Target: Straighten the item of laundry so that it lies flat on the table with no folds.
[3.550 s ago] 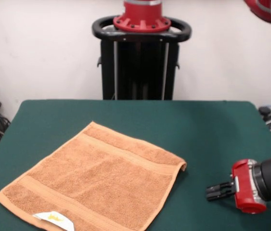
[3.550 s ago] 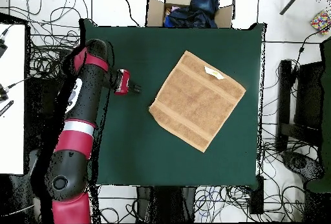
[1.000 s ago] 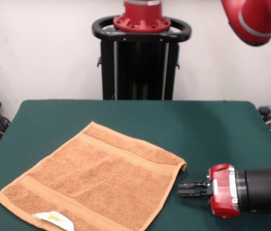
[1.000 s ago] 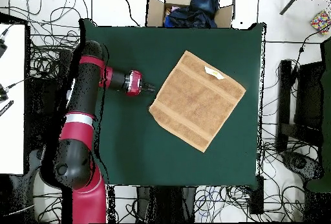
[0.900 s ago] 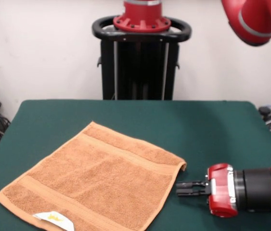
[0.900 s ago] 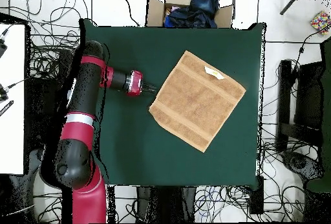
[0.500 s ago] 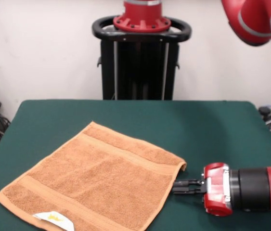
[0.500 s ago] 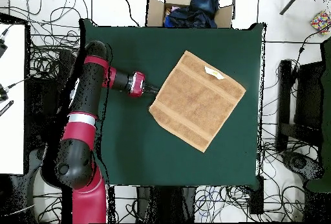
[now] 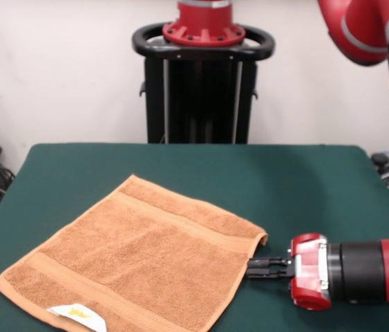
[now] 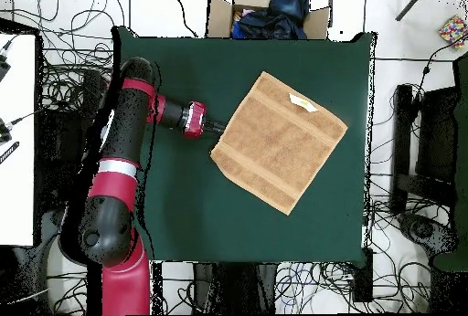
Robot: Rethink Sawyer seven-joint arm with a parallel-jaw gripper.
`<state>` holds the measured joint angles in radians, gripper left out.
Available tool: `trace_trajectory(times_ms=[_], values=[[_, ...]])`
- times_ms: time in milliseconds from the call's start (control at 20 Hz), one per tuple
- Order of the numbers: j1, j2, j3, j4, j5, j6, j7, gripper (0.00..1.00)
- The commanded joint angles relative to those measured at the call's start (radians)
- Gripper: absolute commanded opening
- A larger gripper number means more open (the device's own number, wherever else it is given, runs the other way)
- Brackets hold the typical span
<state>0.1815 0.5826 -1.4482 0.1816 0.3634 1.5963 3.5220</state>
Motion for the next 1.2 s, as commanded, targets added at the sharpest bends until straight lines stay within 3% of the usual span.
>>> trace_trajectory(times_ms=[50,500,1200], values=[[-0.013,0.044,0.09,0.047,0.065,0.021,0.108,0.0],[-0.019,0.037,0.093,0.013,0.102,0.062,0.105,0.0],[-0.043,0.032,0.009,-0.067,0.242,0.128,0.15,0.0]])
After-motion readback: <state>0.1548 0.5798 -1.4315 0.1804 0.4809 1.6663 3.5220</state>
